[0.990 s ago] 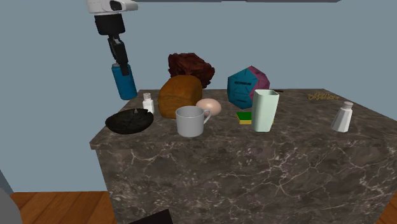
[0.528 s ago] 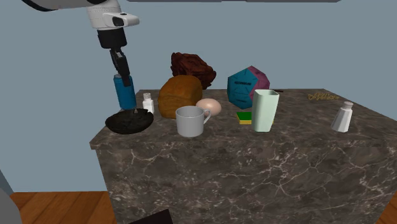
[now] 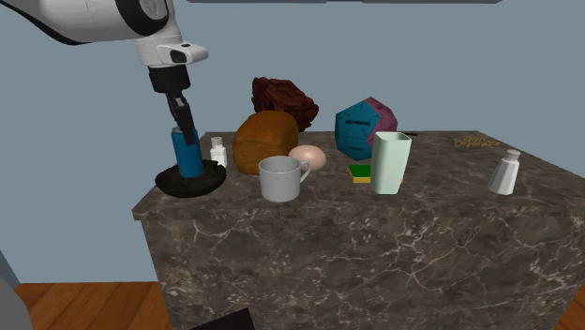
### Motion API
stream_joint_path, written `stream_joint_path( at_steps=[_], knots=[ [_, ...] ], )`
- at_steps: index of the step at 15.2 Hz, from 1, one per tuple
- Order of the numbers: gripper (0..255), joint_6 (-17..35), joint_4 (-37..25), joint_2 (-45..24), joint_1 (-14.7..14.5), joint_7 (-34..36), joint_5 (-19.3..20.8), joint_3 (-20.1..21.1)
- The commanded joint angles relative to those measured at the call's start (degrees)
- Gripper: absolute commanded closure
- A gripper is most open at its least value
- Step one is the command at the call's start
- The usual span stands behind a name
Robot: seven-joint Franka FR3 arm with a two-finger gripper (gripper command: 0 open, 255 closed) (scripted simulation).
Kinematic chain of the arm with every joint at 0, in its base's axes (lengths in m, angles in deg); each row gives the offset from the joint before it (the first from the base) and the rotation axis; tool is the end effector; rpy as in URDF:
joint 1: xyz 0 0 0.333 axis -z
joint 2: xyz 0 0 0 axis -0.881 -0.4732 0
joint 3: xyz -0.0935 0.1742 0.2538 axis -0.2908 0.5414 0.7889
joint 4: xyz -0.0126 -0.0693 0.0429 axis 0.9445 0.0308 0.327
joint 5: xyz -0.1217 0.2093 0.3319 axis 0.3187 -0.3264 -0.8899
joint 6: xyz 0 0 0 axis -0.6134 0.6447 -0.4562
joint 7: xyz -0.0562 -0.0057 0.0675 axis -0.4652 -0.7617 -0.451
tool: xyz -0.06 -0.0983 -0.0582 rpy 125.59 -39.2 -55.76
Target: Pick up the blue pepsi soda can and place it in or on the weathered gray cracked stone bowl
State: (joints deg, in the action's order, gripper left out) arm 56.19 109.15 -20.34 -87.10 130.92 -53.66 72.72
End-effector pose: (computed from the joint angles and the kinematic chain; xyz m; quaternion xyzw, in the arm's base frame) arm 0.1823 0.4834 0.4871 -0.9961 -0.0572 -0.0548 0.0388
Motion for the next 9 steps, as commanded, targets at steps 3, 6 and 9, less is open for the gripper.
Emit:
stream_joint_path(
  at_steps=[3,6,9],
  knots=[
    [255,0.5,0.3,-0.1,0.0,0.0,0.0,0.1],
    [255,0.5,0.3,-0.1,0.0,0.0,0.0,0.1],
    [0,0.5,0.3,-0.1,0.0,0.0,0.0,0.1]
  ],
)
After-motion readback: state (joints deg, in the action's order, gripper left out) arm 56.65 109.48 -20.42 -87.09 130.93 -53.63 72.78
